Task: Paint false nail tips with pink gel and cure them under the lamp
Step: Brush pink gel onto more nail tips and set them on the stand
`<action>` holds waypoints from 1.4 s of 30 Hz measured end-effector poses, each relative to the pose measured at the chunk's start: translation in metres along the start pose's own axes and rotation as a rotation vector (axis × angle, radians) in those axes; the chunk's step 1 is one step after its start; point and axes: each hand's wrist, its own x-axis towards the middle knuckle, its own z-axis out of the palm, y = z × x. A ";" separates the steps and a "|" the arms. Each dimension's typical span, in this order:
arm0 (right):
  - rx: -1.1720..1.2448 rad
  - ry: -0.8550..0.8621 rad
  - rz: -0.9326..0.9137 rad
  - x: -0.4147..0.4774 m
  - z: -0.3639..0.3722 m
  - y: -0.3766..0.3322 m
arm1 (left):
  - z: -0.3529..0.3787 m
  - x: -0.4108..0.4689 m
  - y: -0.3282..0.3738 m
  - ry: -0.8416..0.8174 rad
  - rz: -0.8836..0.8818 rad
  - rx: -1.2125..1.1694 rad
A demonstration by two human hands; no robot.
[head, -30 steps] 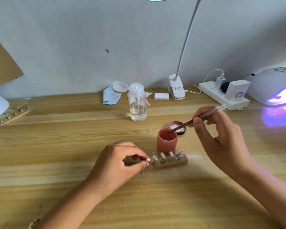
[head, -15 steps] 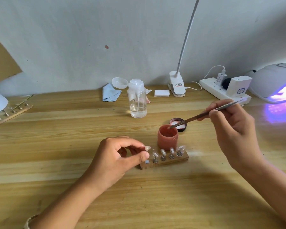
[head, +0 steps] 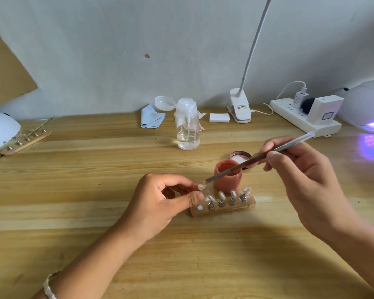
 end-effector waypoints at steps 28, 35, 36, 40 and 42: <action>-0.041 -0.021 -0.049 -0.002 0.004 0.000 | 0.002 0.000 0.002 -0.009 -0.092 -0.076; -0.073 0.046 -0.038 0.000 0.000 0.003 | 0.002 0.000 0.002 0.001 -0.122 -0.110; -0.064 0.045 -0.042 -0.001 0.000 0.003 | 0.002 0.000 0.002 0.000 -0.126 -0.120; -0.037 -0.006 -0.069 -0.003 0.004 0.001 | 0.002 0.001 0.003 0.003 -0.138 -0.143; -0.051 -0.007 -0.065 -0.003 0.004 0.001 | 0.002 0.001 0.003 0.003 -0.137 -0.154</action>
